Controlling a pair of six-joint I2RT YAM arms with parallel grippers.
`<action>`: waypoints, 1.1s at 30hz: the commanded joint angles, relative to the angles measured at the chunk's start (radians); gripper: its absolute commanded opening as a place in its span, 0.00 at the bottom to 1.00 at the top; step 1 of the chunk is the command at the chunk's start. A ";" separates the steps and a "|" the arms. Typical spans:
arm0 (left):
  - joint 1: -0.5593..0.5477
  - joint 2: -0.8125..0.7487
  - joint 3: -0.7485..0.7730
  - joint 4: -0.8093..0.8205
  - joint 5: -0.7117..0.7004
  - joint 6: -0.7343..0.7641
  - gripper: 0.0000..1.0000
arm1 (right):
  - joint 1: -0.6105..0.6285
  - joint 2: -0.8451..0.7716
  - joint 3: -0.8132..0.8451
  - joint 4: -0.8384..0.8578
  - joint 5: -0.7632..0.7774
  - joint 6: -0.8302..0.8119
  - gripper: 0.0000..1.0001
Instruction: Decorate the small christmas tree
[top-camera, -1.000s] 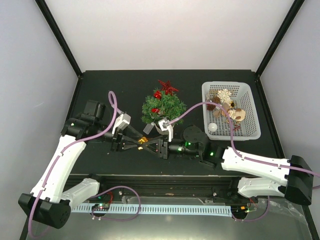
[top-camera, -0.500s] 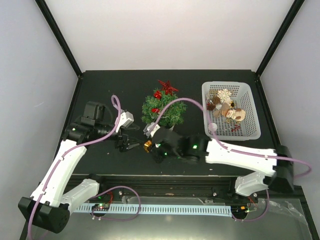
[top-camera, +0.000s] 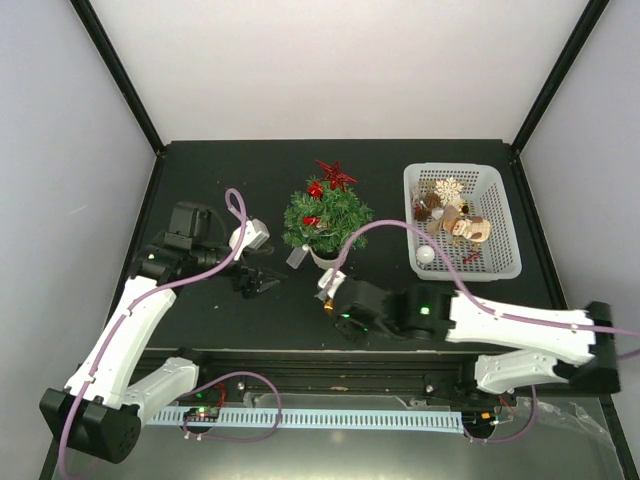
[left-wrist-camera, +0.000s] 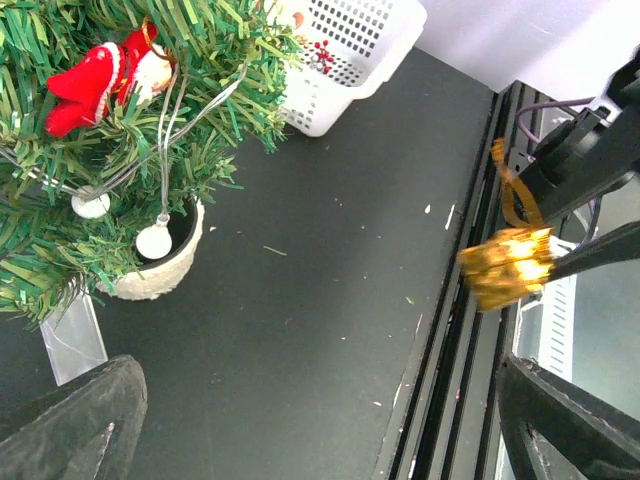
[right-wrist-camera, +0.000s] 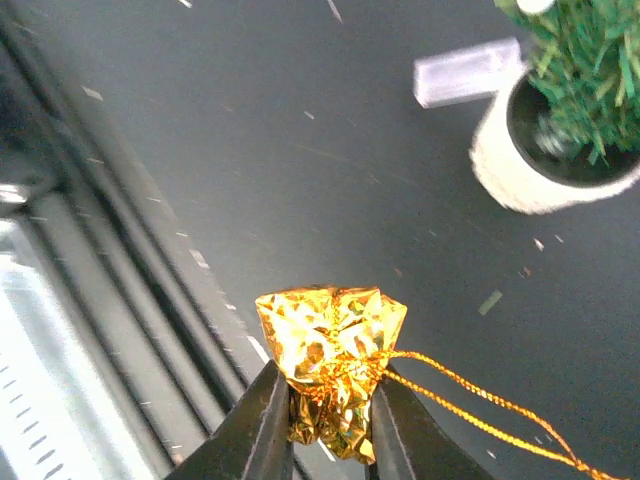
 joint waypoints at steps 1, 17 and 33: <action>0.004 0.004 -0.004 0.013 -0.001 0.004 0.96 | 0.007 -0.171 -0.071 0.157 -0.220 -0.144 0.21; -0.020 0.012 0.023 -0.123 0.283 0.135 0.99 | 0.111 -0.165 -0.059 0.244 -0.508 -0.233 0.24; -0.101 0.063 0.048 -0.151 0.227 0.138 0.90 | 0.103 -0.079 0.049 0.205 -0.128 -0.190 0.01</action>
